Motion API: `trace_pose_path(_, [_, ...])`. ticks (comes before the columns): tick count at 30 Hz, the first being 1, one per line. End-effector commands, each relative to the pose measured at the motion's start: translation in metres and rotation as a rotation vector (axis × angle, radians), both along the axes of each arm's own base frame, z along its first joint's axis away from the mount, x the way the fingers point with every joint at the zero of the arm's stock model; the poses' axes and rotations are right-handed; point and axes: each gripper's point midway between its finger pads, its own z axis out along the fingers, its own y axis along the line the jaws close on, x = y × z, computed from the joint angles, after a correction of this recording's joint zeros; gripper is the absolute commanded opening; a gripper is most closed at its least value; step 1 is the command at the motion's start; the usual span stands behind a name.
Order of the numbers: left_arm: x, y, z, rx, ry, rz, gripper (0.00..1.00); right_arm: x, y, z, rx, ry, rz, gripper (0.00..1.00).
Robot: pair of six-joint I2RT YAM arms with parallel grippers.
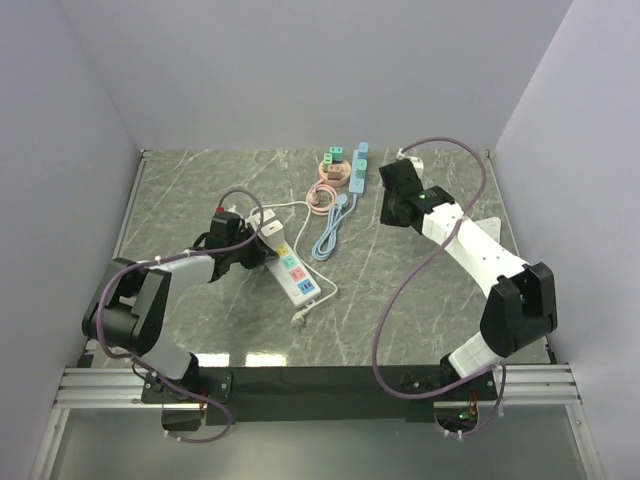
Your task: Pull the plug off the socket
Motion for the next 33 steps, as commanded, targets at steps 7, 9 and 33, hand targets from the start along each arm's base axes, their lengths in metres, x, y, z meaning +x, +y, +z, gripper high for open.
trace_pose_path(7, [-0.016, 0.009, 0.069, 0.046, -0.113, -0.015, 0.01, -0.025, -0.11, -0.043, -0.112, 0.136, -0.486, 0.0])
trace_pose_path(9, [-0.015, 0.011, 0.093, 0.045, -0.157, -0.014, 0.01, -0.035, -0.127, -0.048, -0.105, 0.141, -0.593, 0.0])
trace_pose_path(33, [-0.067, -0.002, 0.173, -0.11, -0.363, -0.288, 0.63, -0.108, 0.223, 0.053, 0.966, 0.265, 0.934, 0.0])
